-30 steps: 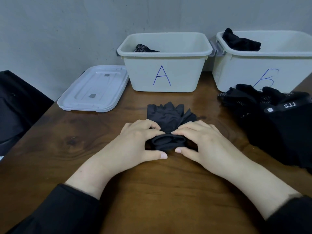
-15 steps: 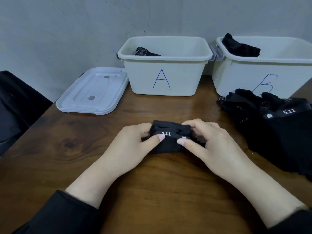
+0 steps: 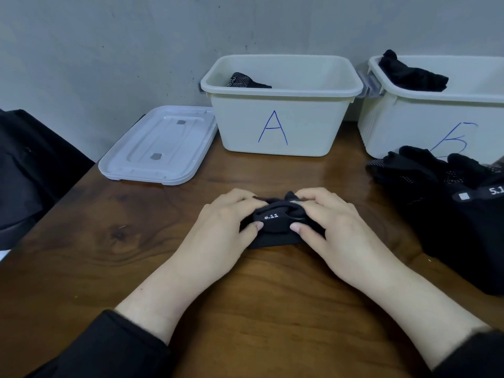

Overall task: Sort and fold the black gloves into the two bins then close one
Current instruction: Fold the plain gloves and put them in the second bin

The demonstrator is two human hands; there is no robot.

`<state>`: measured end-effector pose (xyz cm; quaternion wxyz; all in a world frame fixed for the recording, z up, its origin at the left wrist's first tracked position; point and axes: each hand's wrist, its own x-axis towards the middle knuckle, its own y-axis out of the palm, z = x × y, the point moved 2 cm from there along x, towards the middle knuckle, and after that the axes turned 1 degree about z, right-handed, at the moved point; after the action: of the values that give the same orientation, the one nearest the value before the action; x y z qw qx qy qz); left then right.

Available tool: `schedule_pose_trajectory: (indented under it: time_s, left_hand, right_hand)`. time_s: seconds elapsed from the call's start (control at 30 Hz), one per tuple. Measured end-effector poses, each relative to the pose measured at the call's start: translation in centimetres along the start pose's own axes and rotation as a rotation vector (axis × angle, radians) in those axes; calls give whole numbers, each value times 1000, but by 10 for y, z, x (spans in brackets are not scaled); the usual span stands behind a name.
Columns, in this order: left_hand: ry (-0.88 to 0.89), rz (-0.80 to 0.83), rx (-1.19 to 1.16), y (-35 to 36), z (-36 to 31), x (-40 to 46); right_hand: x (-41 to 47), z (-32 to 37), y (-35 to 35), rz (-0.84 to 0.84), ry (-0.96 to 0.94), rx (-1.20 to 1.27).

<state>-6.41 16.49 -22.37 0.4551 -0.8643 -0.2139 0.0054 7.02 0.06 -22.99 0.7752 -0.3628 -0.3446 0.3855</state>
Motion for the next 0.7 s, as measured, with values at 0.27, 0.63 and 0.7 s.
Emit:
schedule_pose_trajectory:
  time_s: [0.27,0.63,0.7]
  left_hand:
    - [-193,-11,-243,0,5,1]
    - [70,51,289,8,0,6]
    - [15,138,280,8,2,5]
  right_hand:
    - [4,-6,-2,-56,206,309]
    - [10,-2,3,2,13,-76]
    - [7,-3,-2,159,12,-71]
